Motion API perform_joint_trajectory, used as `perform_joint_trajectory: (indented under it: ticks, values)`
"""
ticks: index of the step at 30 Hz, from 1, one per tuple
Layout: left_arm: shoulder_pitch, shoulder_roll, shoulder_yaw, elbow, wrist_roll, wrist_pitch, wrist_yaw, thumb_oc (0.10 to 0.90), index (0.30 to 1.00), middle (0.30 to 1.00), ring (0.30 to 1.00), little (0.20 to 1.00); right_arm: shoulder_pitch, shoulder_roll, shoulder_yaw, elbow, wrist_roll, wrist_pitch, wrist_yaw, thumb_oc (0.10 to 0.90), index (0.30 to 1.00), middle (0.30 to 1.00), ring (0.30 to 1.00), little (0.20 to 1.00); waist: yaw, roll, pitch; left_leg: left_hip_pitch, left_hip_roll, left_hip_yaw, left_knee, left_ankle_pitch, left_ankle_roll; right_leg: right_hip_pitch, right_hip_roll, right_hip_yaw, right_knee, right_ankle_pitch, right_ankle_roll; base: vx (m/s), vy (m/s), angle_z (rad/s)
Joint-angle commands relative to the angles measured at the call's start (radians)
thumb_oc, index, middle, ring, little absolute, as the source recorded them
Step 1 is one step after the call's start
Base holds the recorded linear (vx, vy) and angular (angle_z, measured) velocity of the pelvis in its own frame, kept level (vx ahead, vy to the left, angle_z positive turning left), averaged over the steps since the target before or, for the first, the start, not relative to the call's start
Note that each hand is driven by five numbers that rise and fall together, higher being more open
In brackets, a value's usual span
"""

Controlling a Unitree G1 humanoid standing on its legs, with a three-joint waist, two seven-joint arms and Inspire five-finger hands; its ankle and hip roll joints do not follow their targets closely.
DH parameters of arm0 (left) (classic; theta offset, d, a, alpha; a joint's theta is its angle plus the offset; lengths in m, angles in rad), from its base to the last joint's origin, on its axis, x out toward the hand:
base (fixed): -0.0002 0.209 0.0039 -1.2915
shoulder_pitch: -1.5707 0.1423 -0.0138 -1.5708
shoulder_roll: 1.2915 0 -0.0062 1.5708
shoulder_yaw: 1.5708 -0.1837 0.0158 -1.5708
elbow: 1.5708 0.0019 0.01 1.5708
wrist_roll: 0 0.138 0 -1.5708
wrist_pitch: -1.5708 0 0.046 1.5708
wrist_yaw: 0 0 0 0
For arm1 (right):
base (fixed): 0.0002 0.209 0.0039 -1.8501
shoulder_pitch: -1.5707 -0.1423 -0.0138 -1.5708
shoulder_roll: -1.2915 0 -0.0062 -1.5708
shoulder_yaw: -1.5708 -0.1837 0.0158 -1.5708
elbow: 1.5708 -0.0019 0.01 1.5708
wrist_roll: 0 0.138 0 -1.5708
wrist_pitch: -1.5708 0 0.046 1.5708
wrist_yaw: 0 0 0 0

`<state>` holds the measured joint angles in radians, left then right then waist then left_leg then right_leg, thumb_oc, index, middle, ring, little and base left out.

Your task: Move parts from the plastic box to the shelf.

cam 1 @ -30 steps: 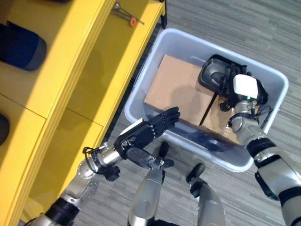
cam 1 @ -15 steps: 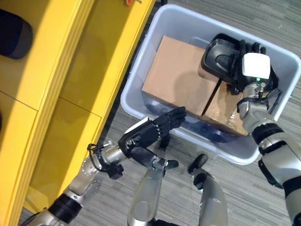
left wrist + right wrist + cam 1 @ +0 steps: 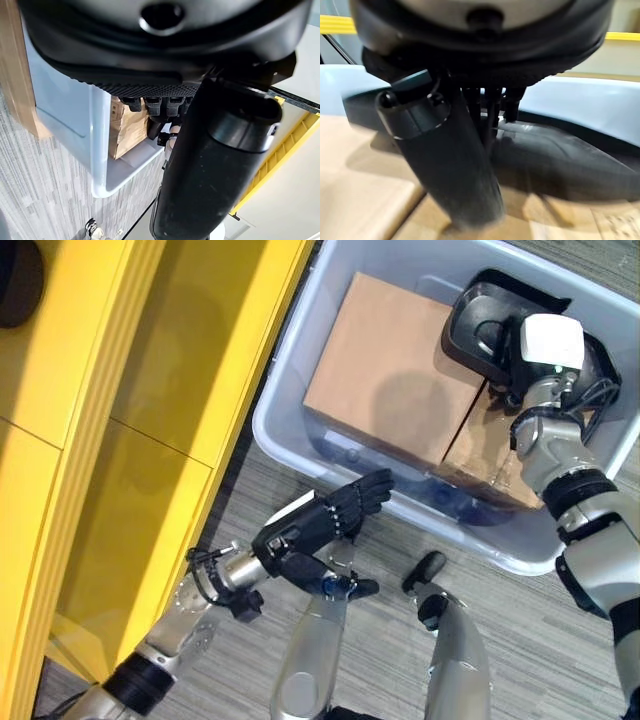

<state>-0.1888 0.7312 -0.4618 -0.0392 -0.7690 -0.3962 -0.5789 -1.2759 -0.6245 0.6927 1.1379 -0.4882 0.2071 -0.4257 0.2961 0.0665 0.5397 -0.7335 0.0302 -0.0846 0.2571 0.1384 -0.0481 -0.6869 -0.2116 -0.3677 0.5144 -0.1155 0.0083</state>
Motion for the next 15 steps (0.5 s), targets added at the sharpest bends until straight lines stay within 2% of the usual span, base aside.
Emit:
perform_joint_trajectory:
  ticks: [1,10,15]
  values:
    - [-0.023,-0.042,-0.009,-0.080,0.034,-0.080,-0.035,0.900,1.000,1.000,1.000,1.000,0.034,-0.065,0.049,0.067,0.020,0.042,0.075,0.400,0.300,0.300,0.300,0.300,0.011,0.045,-0.020,0.005,-0.025,0.074,-0.001,-0.089,0.038,0.021,0.054,0.000,0.049,-0.044,0.033,-0.02,-0.031,0.01]
    - [-0.029,-0.040,-0.016,-0.067,0.032,-0.099,-0.046,0.900,1.000,1.000,1.000,1.000,0.091,-0.059,0.021,0.107,0.005,0.040,0.115,0.400,0.300,0.300,0.300,0.300,0.004,0.051,-0.020,0.003,-0.016,0.080,-0.009,-0.084,0.033,0.013,0.058,-0.004,0.038,-0.041,0.031,-0.02,-0.037,0.00]
    - [-0.033,-0.033,-0.015,-0.076,0.024,-0.102,-0.055,0.900,1.000,1.000,1.000,1.000,0.109,-0.055,0.001,0.119,-0.004,0.033,0.068,0.400,0.300,0.300,0.300,0.300,-0.002,0.056,-0.020,0.023,-0.016,0.080,-0.017,-0.085,0.033,0.029,0.063,0.003,0.021,-0.036,0.030,-0.04,-0.033,-0.01]
